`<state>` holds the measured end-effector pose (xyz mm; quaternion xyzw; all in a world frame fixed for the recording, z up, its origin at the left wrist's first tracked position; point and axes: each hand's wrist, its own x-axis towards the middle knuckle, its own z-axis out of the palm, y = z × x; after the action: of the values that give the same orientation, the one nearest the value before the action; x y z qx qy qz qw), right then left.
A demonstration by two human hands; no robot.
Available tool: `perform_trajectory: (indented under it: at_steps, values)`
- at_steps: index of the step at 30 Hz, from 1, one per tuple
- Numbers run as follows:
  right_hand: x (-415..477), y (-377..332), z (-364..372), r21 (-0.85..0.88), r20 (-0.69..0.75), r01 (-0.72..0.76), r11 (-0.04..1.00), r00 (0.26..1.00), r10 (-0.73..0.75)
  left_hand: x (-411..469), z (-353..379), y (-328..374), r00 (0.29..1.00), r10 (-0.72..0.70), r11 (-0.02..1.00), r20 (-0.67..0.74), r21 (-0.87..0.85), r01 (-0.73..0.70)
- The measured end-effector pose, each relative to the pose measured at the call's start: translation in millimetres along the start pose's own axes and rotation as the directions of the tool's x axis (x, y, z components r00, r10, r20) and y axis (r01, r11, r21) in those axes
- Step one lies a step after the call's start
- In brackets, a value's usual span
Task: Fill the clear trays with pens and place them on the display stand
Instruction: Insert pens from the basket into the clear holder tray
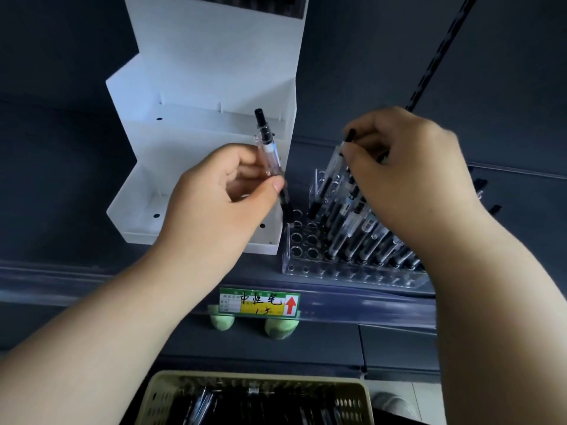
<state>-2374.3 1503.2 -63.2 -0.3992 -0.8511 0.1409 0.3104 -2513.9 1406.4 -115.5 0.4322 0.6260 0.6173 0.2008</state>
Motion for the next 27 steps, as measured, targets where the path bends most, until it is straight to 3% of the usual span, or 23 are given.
perform_trajectory:
  at_steps: [10,18,27]
  values:
    - [-4,0,1,-0.03,-0.049,0.057,0.998,0.997,-0.058,1,5,2,1.0,0.003,0.999,-0.005,-0.044,-0.004]
    - [-5,1,-2,-0.215,-0.086,0.117,0.97,0.987,-0.138,5,16,-3,0.999,0.037,0.998,0.032,-0.043,-0.036]
    - [-7,4,-1,-0.145,-0.096,0.14,0.979,0.983,-0.154,10,34,-10,0.988,0.131,0.981,0.082,0.133,-0.141]
